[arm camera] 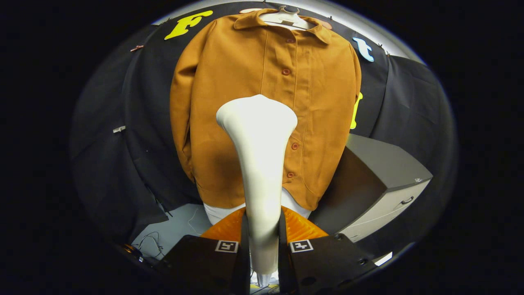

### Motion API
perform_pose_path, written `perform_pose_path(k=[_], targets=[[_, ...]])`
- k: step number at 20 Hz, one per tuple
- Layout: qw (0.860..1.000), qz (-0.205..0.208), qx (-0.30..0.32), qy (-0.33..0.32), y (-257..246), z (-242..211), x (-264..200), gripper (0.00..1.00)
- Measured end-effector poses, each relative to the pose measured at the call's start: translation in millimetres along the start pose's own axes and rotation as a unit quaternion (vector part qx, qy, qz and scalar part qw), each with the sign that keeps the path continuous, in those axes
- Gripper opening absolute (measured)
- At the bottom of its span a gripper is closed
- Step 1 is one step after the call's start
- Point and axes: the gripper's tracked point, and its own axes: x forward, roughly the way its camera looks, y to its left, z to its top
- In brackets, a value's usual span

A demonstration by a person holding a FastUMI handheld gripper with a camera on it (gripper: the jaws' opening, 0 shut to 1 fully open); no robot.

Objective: Iron the clothes twice with a garment steamer, once on the left side and once on the right side.

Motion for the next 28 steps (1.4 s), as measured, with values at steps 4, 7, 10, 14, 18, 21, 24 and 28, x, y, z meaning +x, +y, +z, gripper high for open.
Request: perform_pose_path(k=[4,7,10,14,18,21,24,28], targets=[[1.000,0.002,0.011,-0.029,-17,26,-32,0.31],[0.999,0.004,0.014,-0.049,-38,51,-55,0.31],[0.997,0.002,0.013,-0.070,-53,74,-80,0.31],[0.995,-0.001,0.023,-0.095,-75,102,-116,0.30],[0.992,-0.008,0.034,-0.117,-93,130,-149,0.30],[0.991,-0.010,0.047,-0.127,-103,144,-172,0.31],[0.989,-0.009,0.053,-0.139,-110,160,-194,0.31],[0.985,-0.007,0.058,-0.164,-109,164,-217,0.30]])
